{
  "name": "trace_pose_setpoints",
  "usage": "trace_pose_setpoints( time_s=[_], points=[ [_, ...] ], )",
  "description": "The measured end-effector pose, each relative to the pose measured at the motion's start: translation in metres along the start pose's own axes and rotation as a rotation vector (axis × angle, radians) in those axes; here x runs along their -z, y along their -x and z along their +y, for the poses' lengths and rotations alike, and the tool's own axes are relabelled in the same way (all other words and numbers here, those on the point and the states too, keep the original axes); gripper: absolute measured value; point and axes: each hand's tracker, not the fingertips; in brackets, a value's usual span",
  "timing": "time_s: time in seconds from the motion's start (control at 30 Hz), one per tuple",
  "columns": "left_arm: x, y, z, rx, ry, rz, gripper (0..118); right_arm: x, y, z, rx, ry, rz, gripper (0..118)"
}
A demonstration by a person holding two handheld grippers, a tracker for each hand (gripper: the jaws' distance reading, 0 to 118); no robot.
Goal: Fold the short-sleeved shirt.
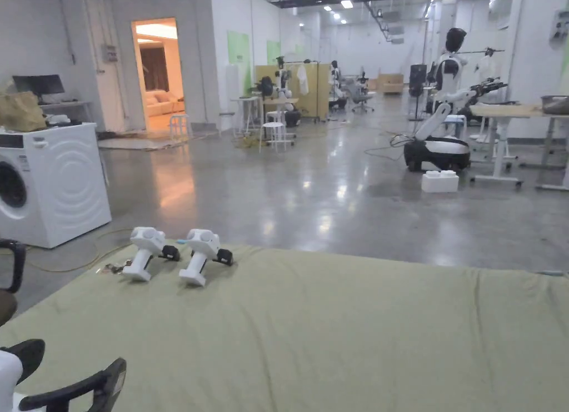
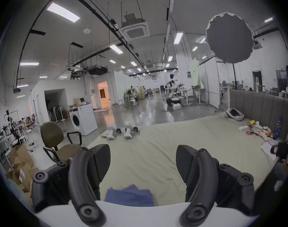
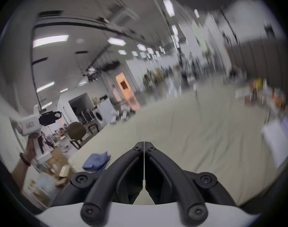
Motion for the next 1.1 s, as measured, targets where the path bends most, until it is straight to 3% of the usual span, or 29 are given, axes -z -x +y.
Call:
trace_pose_setpoints(
  time_s=[0.13,0.2,0.27,0.3,0.33,0.4,0.47,0.53,0.63,0.83,1.1],
  points=[
    [-0.055,-0.039,-0.006,-0.004,-0.218,-0.13,92,-0.007,0.013,0.034,-0.275,0.017,-0.213,3],
    [-0.071,-0.067,-0.005,0.033,-0.274,-0.078,82,-0.01,0.009,0.041,-0.274,-0.011,-0.251,3],
    [-0.087,-0.087,-0.012,0.04,-0.381,0.026,59,-0.016,0.004,0.049,-0.194,-0.044,-0.262,3],
    [-0.091,-0.096,-0.01,0.042,-0.388,0.085,41,-0.019,0.003,0.054,-0.162,-0.052,-0.264,3],
    [-0.092,-0.097,-0.007,0.029,-0.374,0.077,16,-0.022,-0.002,0.057,-0.157,-0.07,-0.265,3],
    [-0.089,-0.09,-0.001,-0.051,-0.352,0.008,2,-0.03,-0.001,0.063,-0.168,-0.109,-0.298,3],
    [-0.085,-0.083,-0.003,-0.082,-0.319,-0.106,1,-0.033,-0.001,0.069,-0.187,-0.13,-0.316,3],
    [-0.079,-0.089,-0.005,-0.075,-0.297,-0.066,1,-0.035,0.003,0.072,-0.204,-0.154,-0.331,3],
    [-0.078,-0.088,-0.009,-0.163,-0.278,-0.181,1,-0.031,0.011,0.074,-0.239,-0.167,-0.379,3],
    [-0.08,-0.105,-0.01,-0.107,-0.265,-0.208,1,-0.023,0.029,0.066,-0.318,-0.138,-0.342,3],
    [-0.079,-0.093,-0.009,-0.145,-0.25,-0.222,1,-0.024,0.023,0.071,-0.256,-0.144,-0.319,3]
  ],
)
